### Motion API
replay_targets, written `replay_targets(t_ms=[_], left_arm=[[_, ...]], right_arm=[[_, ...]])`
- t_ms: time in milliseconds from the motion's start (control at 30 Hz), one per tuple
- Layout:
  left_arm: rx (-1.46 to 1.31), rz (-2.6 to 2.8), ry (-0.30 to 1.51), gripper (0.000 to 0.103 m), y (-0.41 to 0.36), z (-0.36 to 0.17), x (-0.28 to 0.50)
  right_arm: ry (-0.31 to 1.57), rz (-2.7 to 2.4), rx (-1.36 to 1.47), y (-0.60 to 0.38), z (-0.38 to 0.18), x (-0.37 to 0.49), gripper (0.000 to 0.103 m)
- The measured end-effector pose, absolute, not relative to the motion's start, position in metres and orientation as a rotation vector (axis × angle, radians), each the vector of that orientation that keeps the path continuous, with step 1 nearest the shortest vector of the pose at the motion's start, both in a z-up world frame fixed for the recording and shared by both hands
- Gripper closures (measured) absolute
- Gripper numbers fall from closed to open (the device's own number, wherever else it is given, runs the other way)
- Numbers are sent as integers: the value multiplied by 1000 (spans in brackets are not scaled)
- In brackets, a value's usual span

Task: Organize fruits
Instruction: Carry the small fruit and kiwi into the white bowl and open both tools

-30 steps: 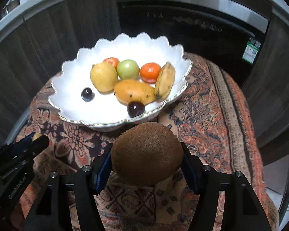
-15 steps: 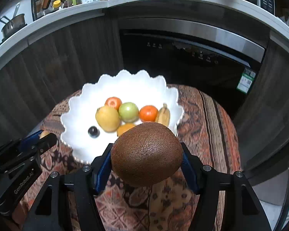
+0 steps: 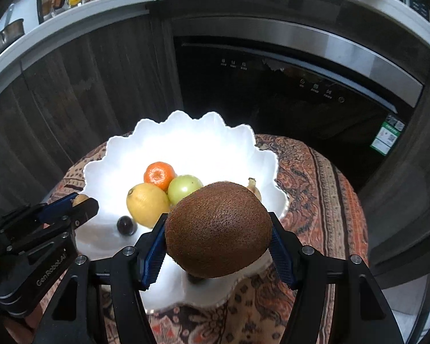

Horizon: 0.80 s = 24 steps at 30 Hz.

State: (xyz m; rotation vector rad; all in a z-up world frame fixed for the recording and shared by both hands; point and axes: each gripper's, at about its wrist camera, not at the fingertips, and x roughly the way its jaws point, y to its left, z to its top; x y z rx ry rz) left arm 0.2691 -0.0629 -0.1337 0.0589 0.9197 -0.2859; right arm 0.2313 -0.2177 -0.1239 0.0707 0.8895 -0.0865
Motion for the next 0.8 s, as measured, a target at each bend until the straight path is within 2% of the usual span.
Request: replay_targets(t_ms=[33, 67, 100, 167, 333, 367, 433, 600, 800], left_arm=[[49, -281, 925, 77, -62, -136, 271], [45, -278, 927, 72, -61, -136, 272], [41, -269, 930, 58, -60, -137, 273], [36, -252, 921, 44, -58, -136, 273], [51, -225, 925, 41, -55, -137, 273], [58, -217, 925, 38, -55, -136, 272], [63, -204, 918, 33, -53, -134, 270], [63, -176, 899, 23, -46, -121, 258], [83, -136, 830, 5, -39, -91, 228]], right_arm=[[897, -82, 68, -217, -127, 235, 38], [905, -76, 67, -217, -129, 238, 38], [910, -72, 67, -216, -131, 240, 38], [915, -68, 64, -216, -133, 243, 38], [911, -106, 44, -217, -135, 243, 36], [901, -117, 34, -216, -133, 241, 35], [881, -130, 13, -214, -128, 238, 26], [833, -156, -22, -206, -110, 226, 16], [787, -173, -10, -203, -88, 203, 12]])
